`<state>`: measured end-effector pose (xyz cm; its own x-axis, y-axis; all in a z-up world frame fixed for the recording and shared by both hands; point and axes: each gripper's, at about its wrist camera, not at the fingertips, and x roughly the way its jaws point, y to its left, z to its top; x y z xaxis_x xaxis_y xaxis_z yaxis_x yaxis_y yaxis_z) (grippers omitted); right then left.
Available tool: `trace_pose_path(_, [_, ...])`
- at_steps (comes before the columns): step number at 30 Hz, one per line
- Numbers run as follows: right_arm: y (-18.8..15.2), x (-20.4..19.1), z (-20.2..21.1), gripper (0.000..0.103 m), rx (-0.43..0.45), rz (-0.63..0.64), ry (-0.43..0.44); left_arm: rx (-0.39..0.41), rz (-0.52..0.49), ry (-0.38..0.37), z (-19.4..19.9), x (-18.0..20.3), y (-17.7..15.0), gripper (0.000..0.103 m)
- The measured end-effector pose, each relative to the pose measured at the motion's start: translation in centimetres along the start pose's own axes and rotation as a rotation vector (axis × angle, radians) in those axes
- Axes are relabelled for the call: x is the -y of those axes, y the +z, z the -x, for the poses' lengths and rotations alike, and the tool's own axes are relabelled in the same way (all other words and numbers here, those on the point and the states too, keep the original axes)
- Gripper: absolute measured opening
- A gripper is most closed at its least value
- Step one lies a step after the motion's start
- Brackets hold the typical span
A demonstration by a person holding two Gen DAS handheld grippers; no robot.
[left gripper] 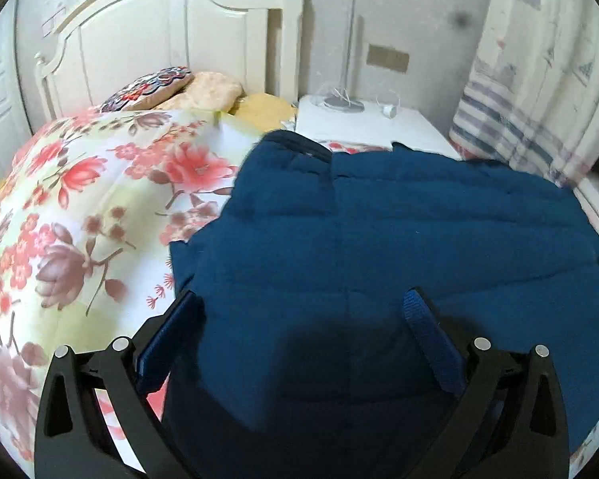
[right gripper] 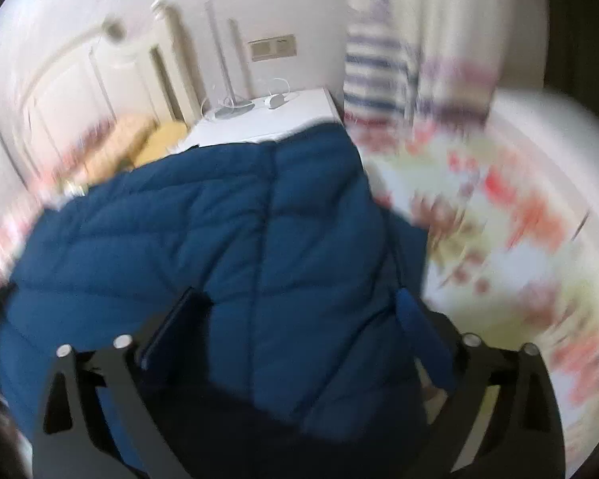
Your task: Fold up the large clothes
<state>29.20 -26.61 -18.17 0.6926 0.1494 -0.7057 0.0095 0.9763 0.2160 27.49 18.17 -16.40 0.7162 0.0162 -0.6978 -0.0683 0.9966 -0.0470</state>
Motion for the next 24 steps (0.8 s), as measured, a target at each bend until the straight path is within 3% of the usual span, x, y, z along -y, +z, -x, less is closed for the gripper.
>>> trace_pose_path(4, [-0.31, -0.43, 0.06, 0.099, 0.013, 0.019, -0.018, 0.025, -0.058, 0.078, -0.24, 1.19, -0.24, 0.099])
trace_pose_path(10, [-0.21, 0.49, -0.12, 0.099, 0.010, -0.015, 0.030, 0.030, -0.054, 0.070, -0.20, 1.04, -0.04, 0.099])
trace_pose_path(24, [-0.09, 0.10, 0.21, 0.100, 0.002, -0.013, -0.001, 0.023, -0.042, 0.059, 0.42, 1.25, -0.40, 0.099])
